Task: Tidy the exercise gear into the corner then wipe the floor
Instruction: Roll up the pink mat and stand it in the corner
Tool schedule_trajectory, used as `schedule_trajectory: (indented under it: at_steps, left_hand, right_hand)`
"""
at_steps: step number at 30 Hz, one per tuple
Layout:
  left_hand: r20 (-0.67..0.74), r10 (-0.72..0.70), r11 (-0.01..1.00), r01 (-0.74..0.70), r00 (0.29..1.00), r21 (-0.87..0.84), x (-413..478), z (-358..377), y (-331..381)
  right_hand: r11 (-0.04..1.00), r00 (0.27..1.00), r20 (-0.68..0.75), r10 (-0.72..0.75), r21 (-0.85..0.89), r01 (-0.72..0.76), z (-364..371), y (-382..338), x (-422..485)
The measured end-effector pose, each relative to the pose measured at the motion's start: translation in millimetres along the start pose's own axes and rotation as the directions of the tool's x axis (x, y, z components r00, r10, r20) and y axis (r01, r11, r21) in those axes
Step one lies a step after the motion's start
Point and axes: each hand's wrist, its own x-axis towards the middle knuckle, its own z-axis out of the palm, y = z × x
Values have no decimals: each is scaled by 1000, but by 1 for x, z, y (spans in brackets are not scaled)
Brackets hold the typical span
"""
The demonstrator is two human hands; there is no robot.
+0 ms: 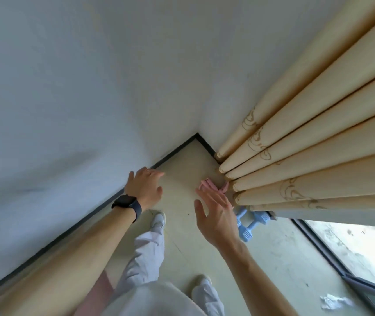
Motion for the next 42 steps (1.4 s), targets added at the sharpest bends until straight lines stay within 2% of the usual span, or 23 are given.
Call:
schedule_trajectory:
  at_steps: [4,9,14,20,26,30,37,42]
  left_hand:
    - [-131,-153,985,141,980,-95,-98,-15,-3]
    - [-320,-333,935,265,887,-237,-241,-4,5]
    - [-386,-567,818,441,727,-370,-375,20,-2]
    - [-381,-787,617,607,486,-501,-530,62,-14]
    - [-323,-920,380,702,221,-603,-686,121,-13]
    - [-286,-955,254,728,83,-637,-792,163,-16]
    - [-214,-974,92,743,-70,-663,-973,253,-18]
    - [-165,-973,-7,737,-160,-676,-1081,300,-29]
  right_hand:
    - [966,964,-70,-258,-44,255,-38,-31,-30]
    - [844,845,-22,-534,-69,532,-57,-59,-90]
    - [707,706,44,-707,21,707,-59,-105,-166]
    - [454,441,110,-891,146,879,-33,-175,-259]
    - [232,186,198,-962,244,942,6,-234,-374]
    - [120,53,238,-970,278,953,35,-266,-464]
    - [-30,-115,274,-955,297,954,98,-302,-643]
    - [-105,-201,247,-948,355,929,142,-329,-753]
